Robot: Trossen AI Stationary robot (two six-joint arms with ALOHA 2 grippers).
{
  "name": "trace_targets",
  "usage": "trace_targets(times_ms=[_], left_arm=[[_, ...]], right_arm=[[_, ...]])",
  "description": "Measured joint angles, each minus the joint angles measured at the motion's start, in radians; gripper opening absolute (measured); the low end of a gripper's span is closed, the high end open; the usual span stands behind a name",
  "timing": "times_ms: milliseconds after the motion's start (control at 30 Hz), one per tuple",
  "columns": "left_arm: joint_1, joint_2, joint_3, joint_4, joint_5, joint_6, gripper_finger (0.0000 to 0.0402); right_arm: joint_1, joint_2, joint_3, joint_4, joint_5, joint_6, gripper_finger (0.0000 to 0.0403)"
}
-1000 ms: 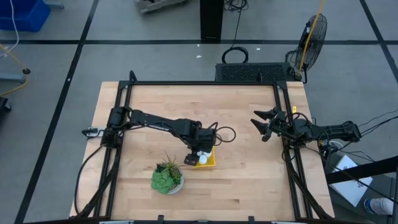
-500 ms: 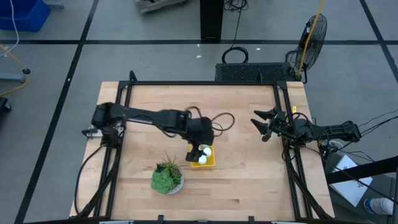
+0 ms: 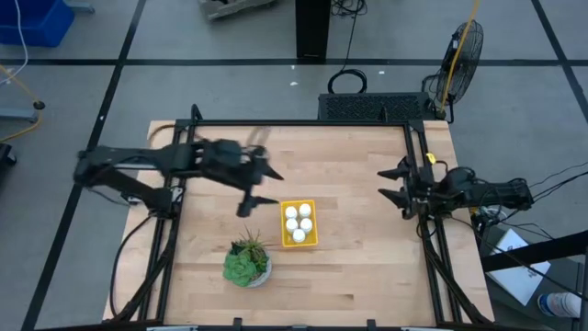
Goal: Pick and place pill bottles into a basket
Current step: Return to Home Position
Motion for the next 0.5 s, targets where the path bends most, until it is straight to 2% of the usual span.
trace_targets(times_ms=[233, 333, 500], left_arm=[[0.049, -0.384, -0.503, 0.358, -0.141, -0.135, 0.031], [0.05, -0.514, -0.648, 0.452, -0.191, -0.168, 0.031], [0.05, -0.688, -0.841, 0.534, -0.198, -0.207, 0.031]], right_arm=[[0.002, -0.038, 0.088, -0.108, -0.03, -0.082, 0.0251], [0.002, -0.044, 0.108, -0.135, -0.03, -0.095, 0.0251], [0.002, -0.044, 0.116, -0.214, -0.025, -0.096, 0.0251]])
